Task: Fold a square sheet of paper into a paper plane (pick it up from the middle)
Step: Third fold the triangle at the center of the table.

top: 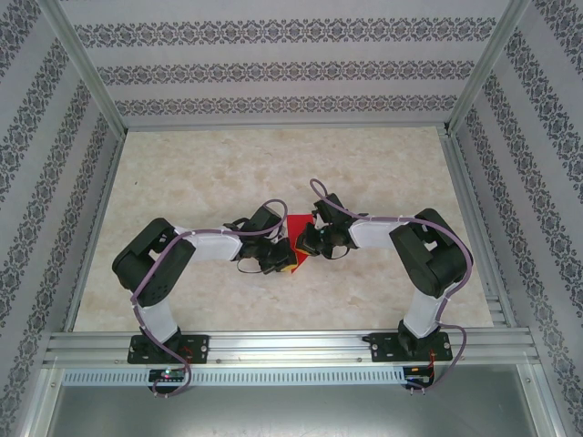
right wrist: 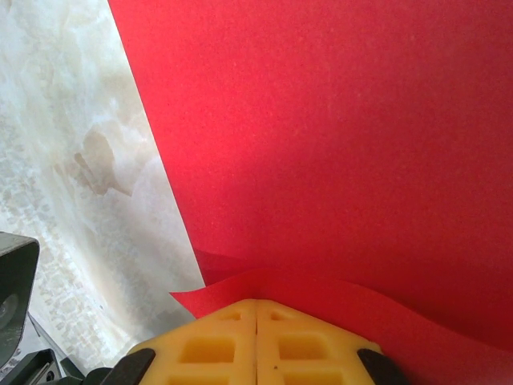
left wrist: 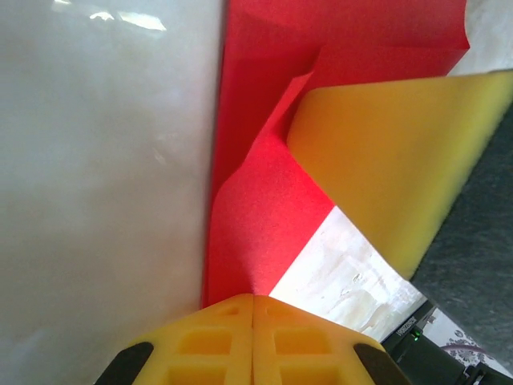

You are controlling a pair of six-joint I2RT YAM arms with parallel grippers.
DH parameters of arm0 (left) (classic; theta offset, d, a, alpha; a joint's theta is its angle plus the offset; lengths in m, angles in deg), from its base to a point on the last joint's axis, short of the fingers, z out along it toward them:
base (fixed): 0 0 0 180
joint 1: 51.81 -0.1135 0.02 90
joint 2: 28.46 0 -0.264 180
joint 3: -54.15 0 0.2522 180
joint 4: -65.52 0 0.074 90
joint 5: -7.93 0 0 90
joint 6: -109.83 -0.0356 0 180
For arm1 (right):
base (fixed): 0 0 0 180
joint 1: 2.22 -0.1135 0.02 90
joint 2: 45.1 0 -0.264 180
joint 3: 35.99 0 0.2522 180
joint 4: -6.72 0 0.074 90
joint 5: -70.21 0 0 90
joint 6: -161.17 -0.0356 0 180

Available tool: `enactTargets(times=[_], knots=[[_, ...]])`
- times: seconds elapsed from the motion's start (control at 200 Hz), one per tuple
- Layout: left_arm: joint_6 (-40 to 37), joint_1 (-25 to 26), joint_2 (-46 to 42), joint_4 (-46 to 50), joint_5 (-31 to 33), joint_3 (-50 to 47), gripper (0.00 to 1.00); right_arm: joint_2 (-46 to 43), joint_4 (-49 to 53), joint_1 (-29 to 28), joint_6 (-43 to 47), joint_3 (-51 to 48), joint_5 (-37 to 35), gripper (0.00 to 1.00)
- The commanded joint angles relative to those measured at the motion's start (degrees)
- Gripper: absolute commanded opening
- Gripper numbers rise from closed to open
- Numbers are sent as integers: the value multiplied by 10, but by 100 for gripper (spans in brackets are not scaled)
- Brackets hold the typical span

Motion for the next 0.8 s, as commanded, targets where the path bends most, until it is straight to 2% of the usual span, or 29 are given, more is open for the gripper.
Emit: enactTargets(times=[0.0, 0.794], knots=[[5, 7, 8, 6, -4, 17, 9, 3, 4, 3, -5, -12, -5, 7], [-21, 8, 26, 78, 35, 39, 8, -13, 6, 8, -8, -19, -13, 7]])
